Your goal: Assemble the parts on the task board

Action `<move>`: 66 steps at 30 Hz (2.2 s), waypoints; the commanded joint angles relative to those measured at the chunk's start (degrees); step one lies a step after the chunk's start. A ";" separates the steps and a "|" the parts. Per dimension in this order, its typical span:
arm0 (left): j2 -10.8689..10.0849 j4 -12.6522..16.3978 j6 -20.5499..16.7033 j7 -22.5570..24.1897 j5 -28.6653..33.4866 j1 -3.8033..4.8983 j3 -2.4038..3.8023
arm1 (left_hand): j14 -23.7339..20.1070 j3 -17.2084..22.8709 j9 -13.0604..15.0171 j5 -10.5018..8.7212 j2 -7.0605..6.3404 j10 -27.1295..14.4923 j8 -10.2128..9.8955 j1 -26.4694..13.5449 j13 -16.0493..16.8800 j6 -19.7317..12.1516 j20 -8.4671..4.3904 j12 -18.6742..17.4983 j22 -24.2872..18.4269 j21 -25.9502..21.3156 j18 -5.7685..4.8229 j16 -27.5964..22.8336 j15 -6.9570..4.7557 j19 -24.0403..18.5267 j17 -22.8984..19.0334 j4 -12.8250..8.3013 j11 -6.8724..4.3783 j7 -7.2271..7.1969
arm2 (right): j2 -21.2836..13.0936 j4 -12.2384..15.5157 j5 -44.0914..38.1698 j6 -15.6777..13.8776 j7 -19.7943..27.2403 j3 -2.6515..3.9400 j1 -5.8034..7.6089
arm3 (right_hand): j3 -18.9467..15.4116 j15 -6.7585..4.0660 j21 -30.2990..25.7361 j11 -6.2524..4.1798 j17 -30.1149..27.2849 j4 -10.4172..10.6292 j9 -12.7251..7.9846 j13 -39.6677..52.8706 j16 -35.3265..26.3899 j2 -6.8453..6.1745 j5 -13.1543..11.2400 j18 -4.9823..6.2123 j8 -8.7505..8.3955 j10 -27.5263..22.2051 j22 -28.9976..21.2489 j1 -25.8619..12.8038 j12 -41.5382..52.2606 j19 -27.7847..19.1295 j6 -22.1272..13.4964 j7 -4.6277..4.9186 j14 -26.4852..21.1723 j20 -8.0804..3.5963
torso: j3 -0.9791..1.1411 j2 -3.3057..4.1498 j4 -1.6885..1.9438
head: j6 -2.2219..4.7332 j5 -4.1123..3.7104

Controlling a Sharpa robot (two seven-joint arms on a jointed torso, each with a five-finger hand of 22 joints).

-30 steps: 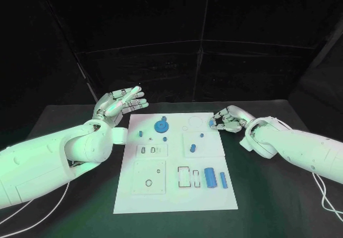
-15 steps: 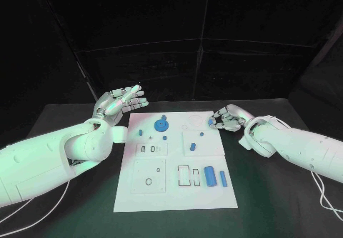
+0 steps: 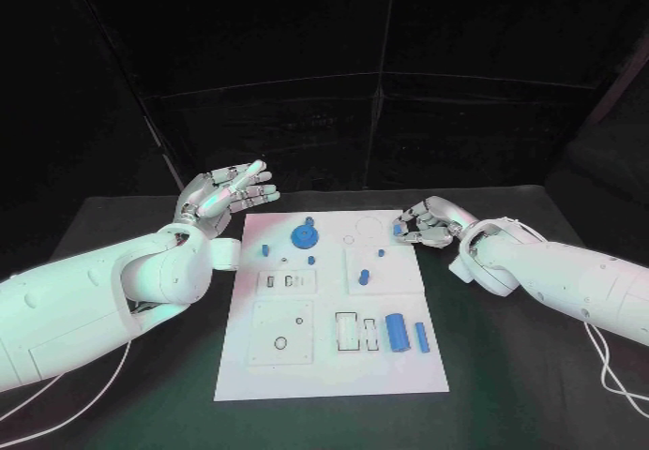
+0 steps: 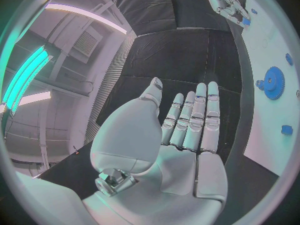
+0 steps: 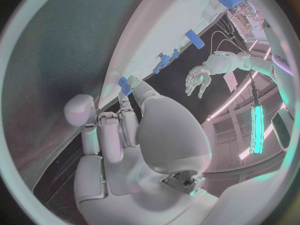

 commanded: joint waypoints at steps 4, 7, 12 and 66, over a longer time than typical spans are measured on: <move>0.05 0.00 0.66 0.08 -0.18 0.07 0.03 | 0.44 0.00 -0.07 0.16 0.58 0.50 -0.34 -0.01 -0.04 0.33 0.00 -0.34 -0.05 -0.21 0.21 -0.30 0.00 0.41 -0.08 -0.42 -0.05 1.23 | 0.24 -0.12 -0.10 -0.21 0.18 0.04 0.09 | -0.07 0.11 0.04 0.40 10.40 -0.56 -0.09 3.06 0.17 -0.20 -0.32 0.09 -0.63 -0.53 -0.30 -0.62 -0.66 -0.04 -1.03 0.15 4.95 0.22 | 0.00 0.00 0.01 | -0.12 -0.02; 0.05 0.00 0.66 0.06 -0.18 0.07 0.03 | 0.44 0.00 -0.07 0.16 0.58 0.50 -0.34 -0.01 -0.04 0.33 0.00 -0.34 -0.05 -0.21 0.21 -0.30 0.00 0.41 -0.08 -0.42 -0.05 1.23 | 0.39 -0.22 -0.10 -0.24 0.18 0.04 0.09 | -0.12 0.19 -0.02 0.50 10.38 -0.67 -0.09 2.84 0.15 -0.29 -0.33 0.12 -0.83 -0.73 -0.43 -0.68 -0.86 -0.12 -1.55 0.25 4.94 0.29 | -0.01 0.00 0.00 | -0.14 -0.03; 0.07 -0.03 0.66 0.04 -0.18 0.07 0.03 | 0.44 0.00 -0.07 0.16 0.58 0.50 -0.34 -0.01 -0.04 0.33 0.00 -0.34 -0.05 -0.21 0.21 -0.30 0.00 0.41 -0.08 -0.42 -0.05 1.23 | 0.54 -0.27 -0.10 -0.16 0.14 0.04 0.09 | -0.07 0.22 0.02 0.52 10.37 -0.72 -0.04 2.94 0.15 -0.19 -0.30 0.10 -0.77 -0.67 -0.34 -0.67 -0.78 -0.08 -1.56 0.26 4.94 0.33 | 0.02 0.01 0.03 | -0.18 -0.03; 0.23 -1.20 0.46 -0.07 -0.18 0.21 0.01 | 0.51 -0.11 -0.09 0.16 0.73 0.51 -0.47 -0.03 -0.04 0.34 -0.02 -0.47 -0.12 -0.29 0.21 -0.37 0.00 0.57 -0.12 -0.59 -0.03 1.26 | -0.22 18.84 -6.38 -5.83 -12.14 0.16 2.68 | 4.98 -1.31 0.79 -1.36 11.47 -2.45 0.74 4.55 0.52 3.09 -2.83 -0.09 2.46 0.70 1.05 -0.53 0.54 0.71 6.01 -1.90 5.19 -0.94 | -1.24 -1.56 0.68 | -1.06 1.07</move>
